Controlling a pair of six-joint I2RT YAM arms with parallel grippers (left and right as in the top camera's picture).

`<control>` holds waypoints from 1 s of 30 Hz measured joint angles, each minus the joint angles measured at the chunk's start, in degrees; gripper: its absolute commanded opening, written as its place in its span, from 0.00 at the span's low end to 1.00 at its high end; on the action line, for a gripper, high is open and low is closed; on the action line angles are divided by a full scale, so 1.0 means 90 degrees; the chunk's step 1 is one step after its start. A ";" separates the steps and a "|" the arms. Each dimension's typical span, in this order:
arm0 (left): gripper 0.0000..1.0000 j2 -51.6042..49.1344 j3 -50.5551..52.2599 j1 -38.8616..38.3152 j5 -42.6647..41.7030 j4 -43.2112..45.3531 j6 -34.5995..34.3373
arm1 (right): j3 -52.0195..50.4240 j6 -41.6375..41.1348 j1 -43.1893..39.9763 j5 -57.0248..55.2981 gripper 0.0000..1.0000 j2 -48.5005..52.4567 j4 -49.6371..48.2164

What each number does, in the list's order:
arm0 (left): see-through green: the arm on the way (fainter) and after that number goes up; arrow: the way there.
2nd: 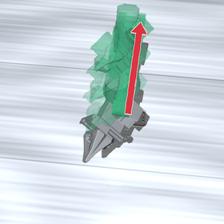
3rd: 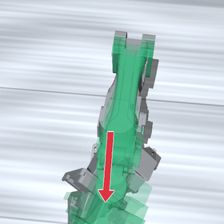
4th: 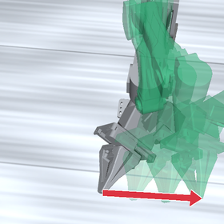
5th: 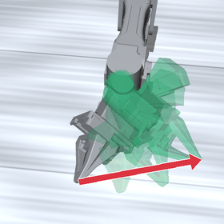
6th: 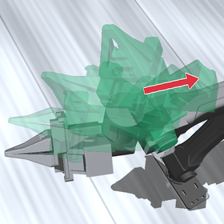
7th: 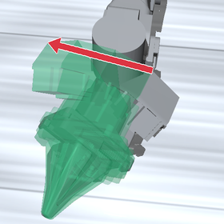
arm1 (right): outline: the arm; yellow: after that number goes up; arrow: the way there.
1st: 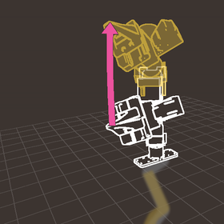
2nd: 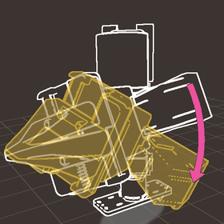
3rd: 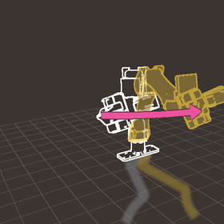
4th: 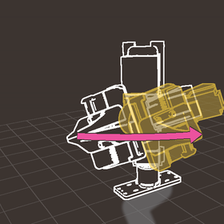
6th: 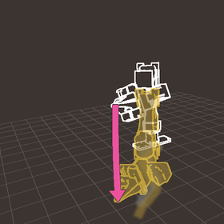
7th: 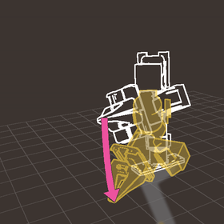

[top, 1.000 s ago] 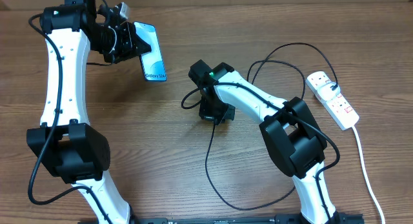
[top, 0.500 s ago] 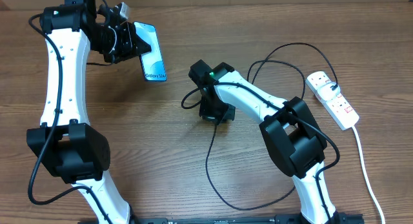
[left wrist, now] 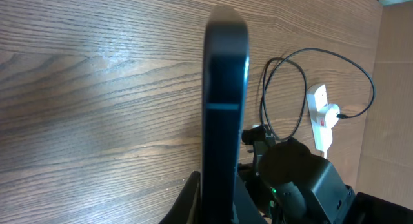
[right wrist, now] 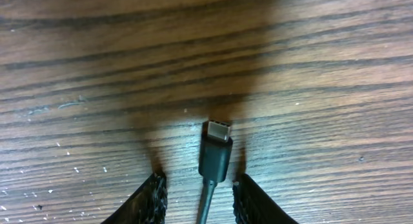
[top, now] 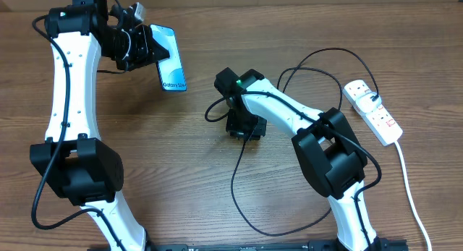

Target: Plug charger to phone and switch on socket

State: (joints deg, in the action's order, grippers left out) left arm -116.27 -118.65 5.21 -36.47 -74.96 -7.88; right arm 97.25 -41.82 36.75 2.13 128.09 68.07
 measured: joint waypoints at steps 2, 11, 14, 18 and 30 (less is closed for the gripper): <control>0.04 0.0000 0.0000 0.0000 0.0000 -0.0002 0.0000 | 0.0000 -0.0002 -0.0022 0.0002 0.29 0.0000 0.0012; 0.04 0.0000 0.0000 0.0000 0.0000 -0.0002 0.0000 | -0.0005 -0.0092 -0.0085 0.0032 0.18 0.0000 0.0007; 0.04 0.0000 0.0000 0.0000 0.0000 -0.0002 -0.0002 | -0.0005 -0.0114 -0.0085 0.0029 0.18 0.0000 0.0012; 0.04 0.0000 0.0000 0.0000 0.0000 -0.0002 0.0000 | -0.0005 -0.0126 -0.0085 0.0027 0.18 0.0000 0.0063; 0.04 0.0000 0.0000 0.0000 0.0000 -0.0002 0.0000 | -0.0010 -0.0185 -0.0085 0.0068 0.12 0.0000 0.0061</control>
State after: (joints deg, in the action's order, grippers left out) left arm -116.27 -118.65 5.21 -36.47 -74.98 -7.88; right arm 97.17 -43.48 35.99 2.74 128.09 68.62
